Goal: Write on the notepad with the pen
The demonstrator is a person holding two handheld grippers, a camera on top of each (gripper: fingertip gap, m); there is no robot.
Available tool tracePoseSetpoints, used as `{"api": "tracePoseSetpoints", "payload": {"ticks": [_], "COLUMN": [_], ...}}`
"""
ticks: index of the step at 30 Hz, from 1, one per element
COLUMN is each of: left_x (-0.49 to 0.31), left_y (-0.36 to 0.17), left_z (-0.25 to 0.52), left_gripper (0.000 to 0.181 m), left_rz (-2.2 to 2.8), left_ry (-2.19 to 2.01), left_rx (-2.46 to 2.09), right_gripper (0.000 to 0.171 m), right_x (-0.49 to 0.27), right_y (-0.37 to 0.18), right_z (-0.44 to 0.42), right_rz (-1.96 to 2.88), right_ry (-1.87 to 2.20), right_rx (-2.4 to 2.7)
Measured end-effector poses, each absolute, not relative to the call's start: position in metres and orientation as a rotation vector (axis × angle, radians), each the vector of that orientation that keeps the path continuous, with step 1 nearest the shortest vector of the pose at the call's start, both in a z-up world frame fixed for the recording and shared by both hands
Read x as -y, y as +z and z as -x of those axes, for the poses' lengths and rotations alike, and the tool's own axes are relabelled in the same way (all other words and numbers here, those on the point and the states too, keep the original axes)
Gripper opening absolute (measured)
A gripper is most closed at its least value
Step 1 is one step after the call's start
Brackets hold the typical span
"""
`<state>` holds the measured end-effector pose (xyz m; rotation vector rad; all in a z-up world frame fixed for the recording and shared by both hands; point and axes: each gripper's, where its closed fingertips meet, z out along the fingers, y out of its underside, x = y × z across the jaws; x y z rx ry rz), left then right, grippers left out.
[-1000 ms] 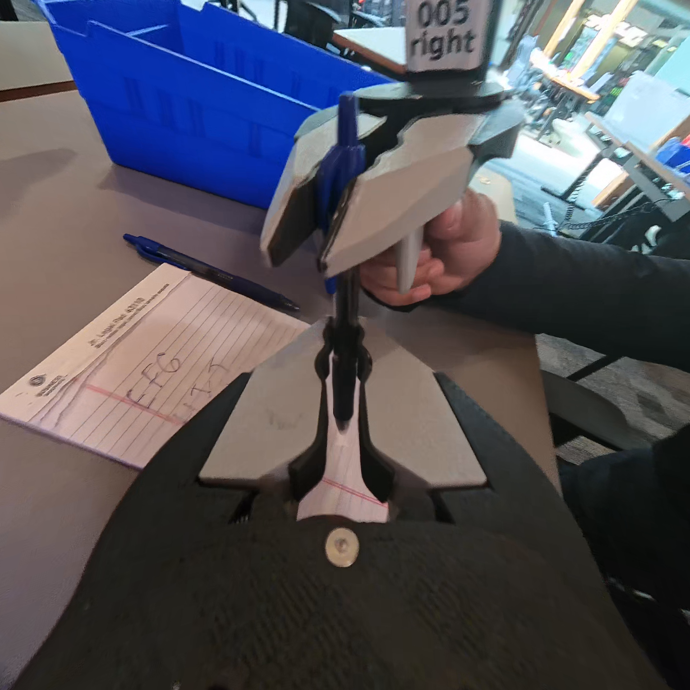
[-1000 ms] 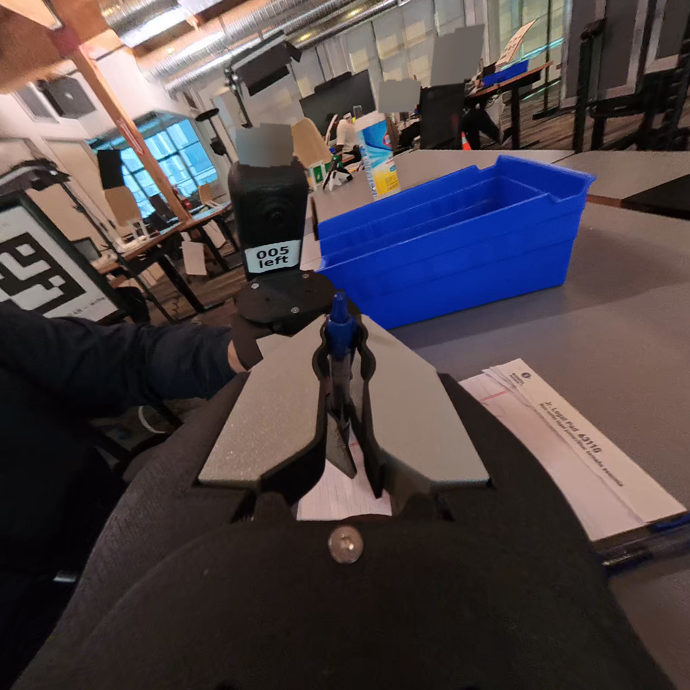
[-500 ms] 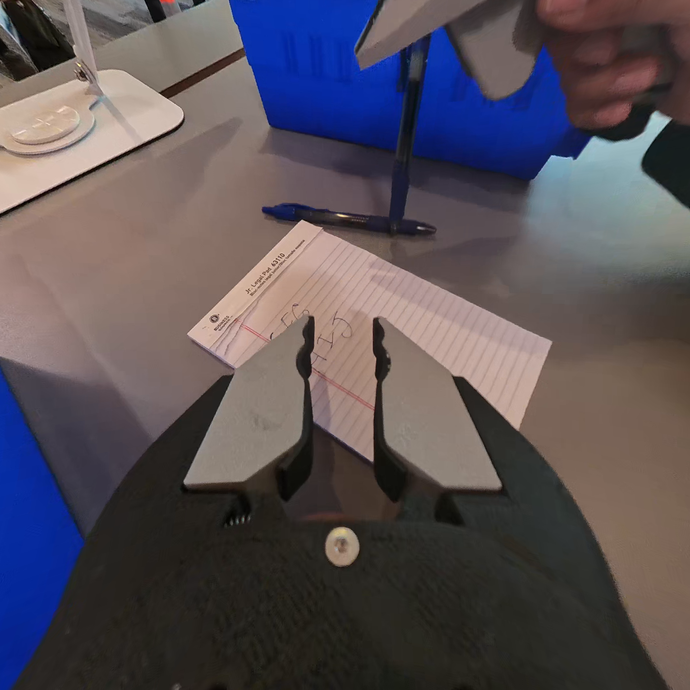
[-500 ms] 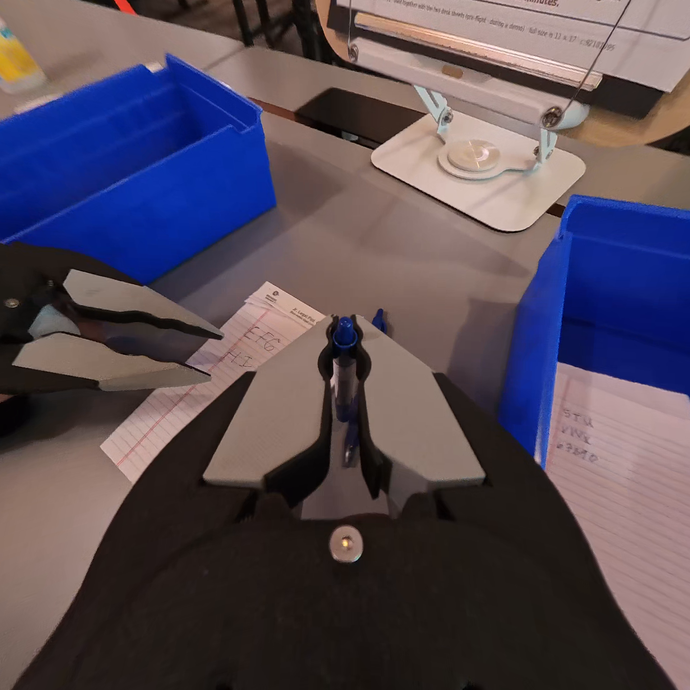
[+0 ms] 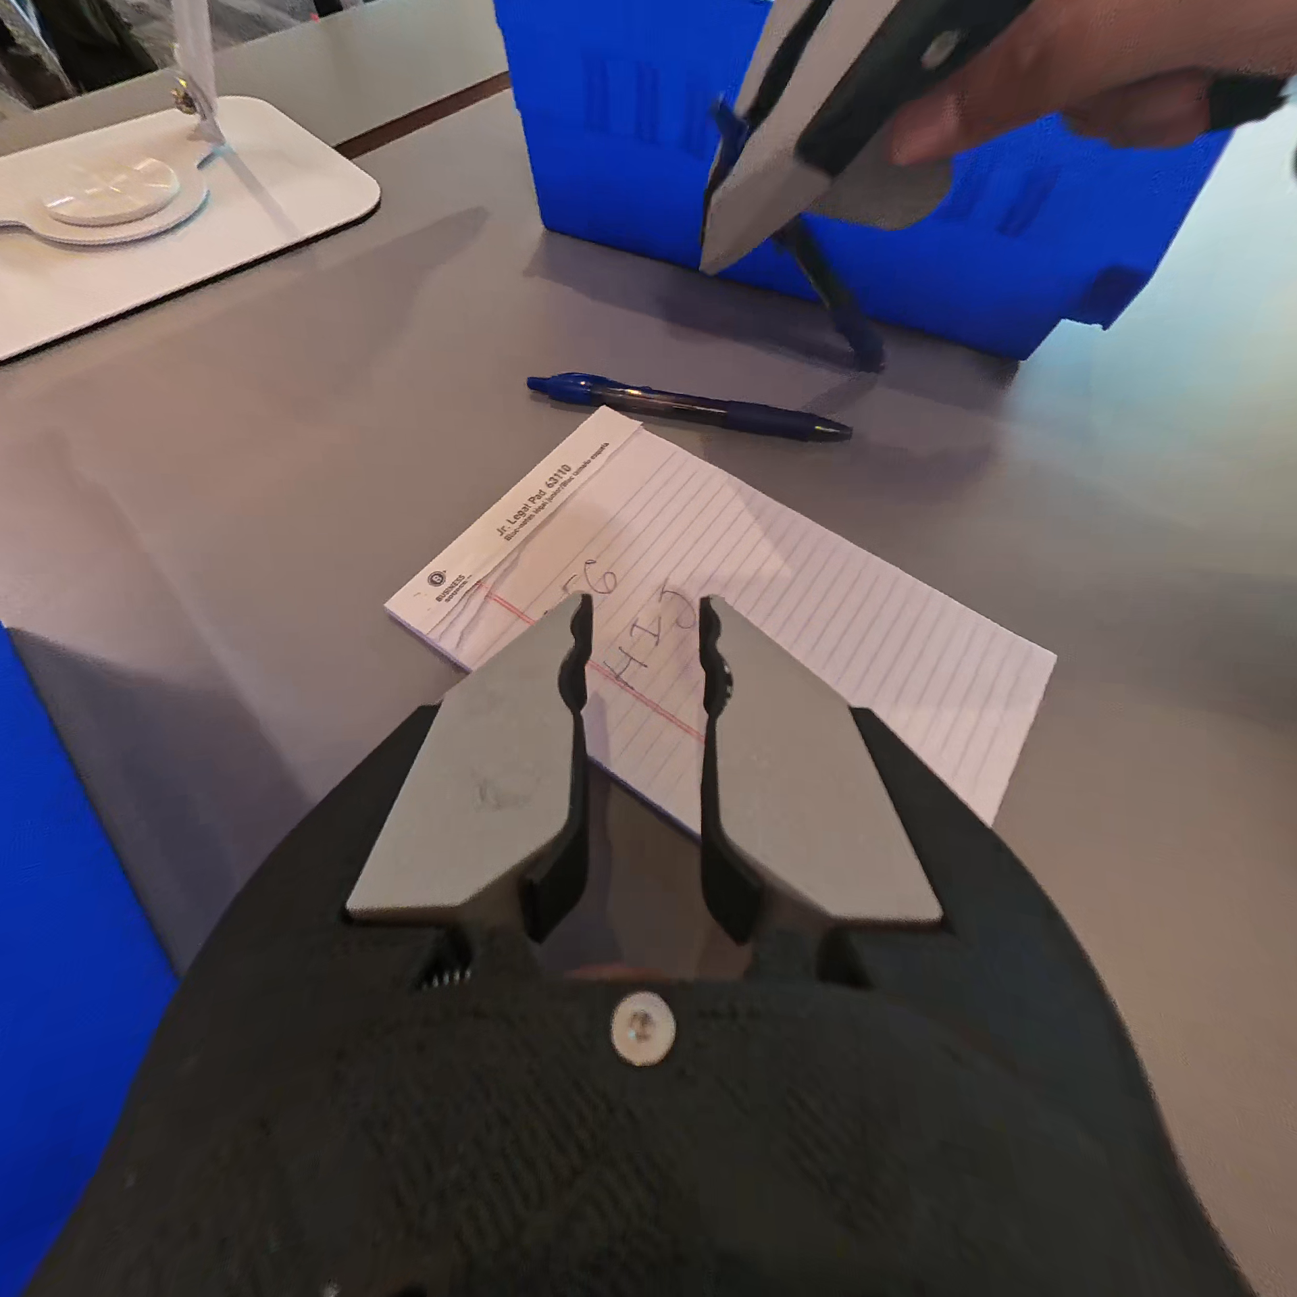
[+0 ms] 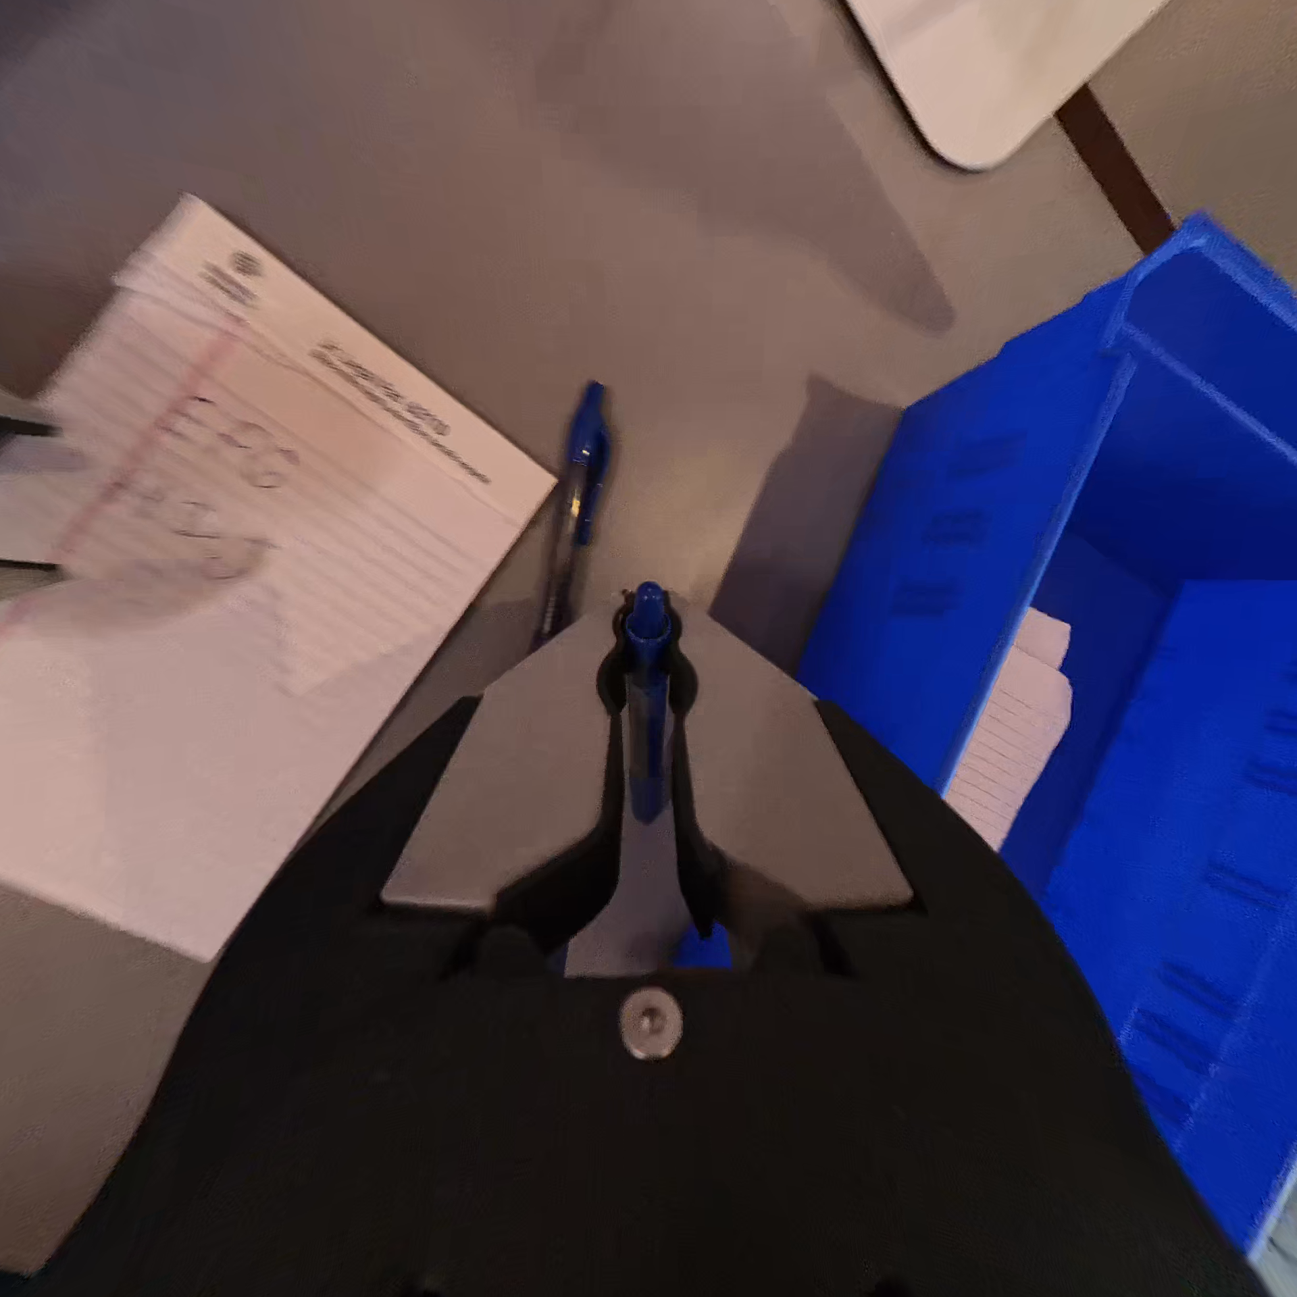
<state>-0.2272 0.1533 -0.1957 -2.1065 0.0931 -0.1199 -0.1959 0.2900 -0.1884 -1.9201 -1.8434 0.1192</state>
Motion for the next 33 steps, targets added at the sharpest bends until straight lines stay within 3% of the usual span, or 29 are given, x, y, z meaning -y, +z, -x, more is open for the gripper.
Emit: {"api": "tracePoseSetpoints", "payload": {"ticks": [8,11,13,17,23,25,26,28,30,33], "left_x": [-0.151,-0.151,-0.151,-0.151,-0.151,-0.151,-0.151,-0.151,-0.151,-0.151], "left_y": [-0.206,-0.204,-0.205,-0.206,-0.205,-0.205,-0.205,-0.205,-0.203,-0.198], "left_z": [0.242,0.240,0.239,0.236,0.236,0.236,0.236,0.236,0.235,0.235], "left_gripper": [0.029,0.029,0.029,0.029,0.029,0.029,0.029,0.029,0.029,0.029], "left_rz": [2.153,2.150,2.152,2.159,2.157,2.155,2.155,2.154,2.142,2.117], "left_ry": [-0.120,-0.135,-0.131,-0.121,-0.121,-0.124,-0.126,-0.137,-0.153,-0.172], "left_rx": [-0.022,-0.026,-0.035,-0.052,-0.052,-0.050,-0.048,-0.047,-0.043,-0.040], "right_gripper": [0.008,0.028,0.031,0.022,0.032,0.022,0.009,0.008,0.008,0.007], "right_x": [-0.323,-0.323,-0.314,-0.270,-0.262,-0.262,-0.261,-0.267,-0.260,-0.205], "right_y": [-0.220,-0.207,-0.201,-0.200,-0.235,-0.237,-0.237,-0.233,-0.218,-0.169], "right_z": [0.186,0.187,0.190,0.191,0.175,0.180,0.182,0.185,0.196,0.219], "right_rz": [1.972,1.919,1.929,1.960,1.992,1.987,1.972,1.925,1.893,1.798], "right_ry": [-0.153,-0.103,-0.012,0.249,0.141,0.191,0.209,0.195,0.362,1.068], "right_rx": [1.818,1.783,1.791,1.917,1.993,1.982,1.988,1.955,1.893,1.845]}}
